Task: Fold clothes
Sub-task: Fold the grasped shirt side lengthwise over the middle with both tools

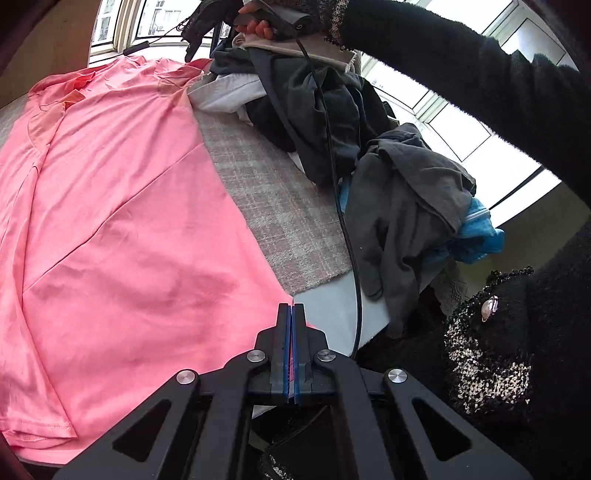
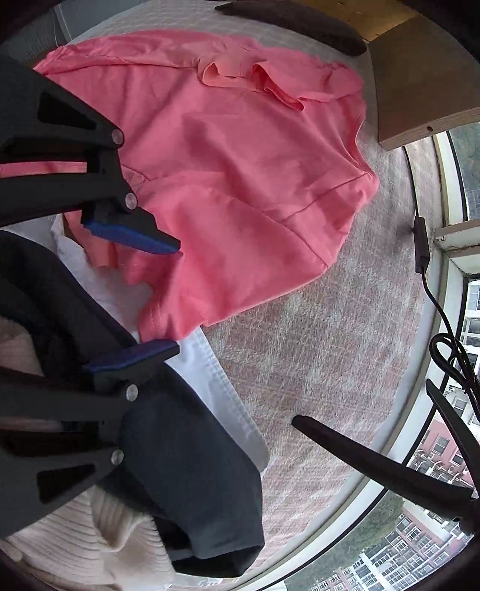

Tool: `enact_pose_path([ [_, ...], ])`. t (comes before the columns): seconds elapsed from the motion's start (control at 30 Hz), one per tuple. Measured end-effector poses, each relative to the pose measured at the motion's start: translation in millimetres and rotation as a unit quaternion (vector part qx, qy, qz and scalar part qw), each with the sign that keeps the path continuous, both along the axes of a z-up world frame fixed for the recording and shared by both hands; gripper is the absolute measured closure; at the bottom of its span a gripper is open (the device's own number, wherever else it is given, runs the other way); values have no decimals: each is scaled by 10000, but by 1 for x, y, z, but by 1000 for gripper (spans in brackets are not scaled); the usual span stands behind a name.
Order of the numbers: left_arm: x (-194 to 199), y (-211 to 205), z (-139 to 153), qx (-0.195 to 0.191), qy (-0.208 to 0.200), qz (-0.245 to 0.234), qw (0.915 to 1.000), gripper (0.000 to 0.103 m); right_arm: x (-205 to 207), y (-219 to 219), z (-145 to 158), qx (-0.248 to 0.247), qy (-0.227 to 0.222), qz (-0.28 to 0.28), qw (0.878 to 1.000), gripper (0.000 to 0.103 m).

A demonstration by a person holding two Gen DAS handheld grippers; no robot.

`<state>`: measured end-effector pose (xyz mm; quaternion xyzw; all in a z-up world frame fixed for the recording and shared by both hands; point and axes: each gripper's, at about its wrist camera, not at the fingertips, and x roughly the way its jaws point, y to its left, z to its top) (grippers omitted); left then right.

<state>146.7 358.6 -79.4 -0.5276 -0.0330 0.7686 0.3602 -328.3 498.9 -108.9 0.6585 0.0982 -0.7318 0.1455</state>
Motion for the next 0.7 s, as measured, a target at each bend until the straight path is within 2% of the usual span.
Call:
enact_pose_path([
  [0.13, -1, 1, 0, -12, 55, -64, 10000, 103, -1, 7, -1, -52, -119, -154, 9998, 57],
  [0.17, -2, 0, 0, 11, 34, -63, 10000, 103, -1, 8, 0, -87, -86, -193, 9997, 69],
  [0.2, -2, 0, 0, 29, 48, -49, 10000, 103, -1, 10, 1, -136, -51, -218, 9997, 92],
  [0.23, -2, -1, 0, 52, 43, -46, 10000, 103, 0, 11, 3, -224, 6, -228, 9995, 99],
  [0.33, -2, -6, -1, 178, -6, 11, 9998, 103, 1, 15, 12, -511, 186, -248, 9982, 99],
  [0.57, 0, -41, 8, 522, -3, 570, 9970, 103, 4, 0, 42, -945, 648, -314, 9929, 99],
  [0.7, 8, -87, 10, 755, -117, 1376, 9875, 103, -3, -34, 60, -993, 795, -186, 9917, 99],
])
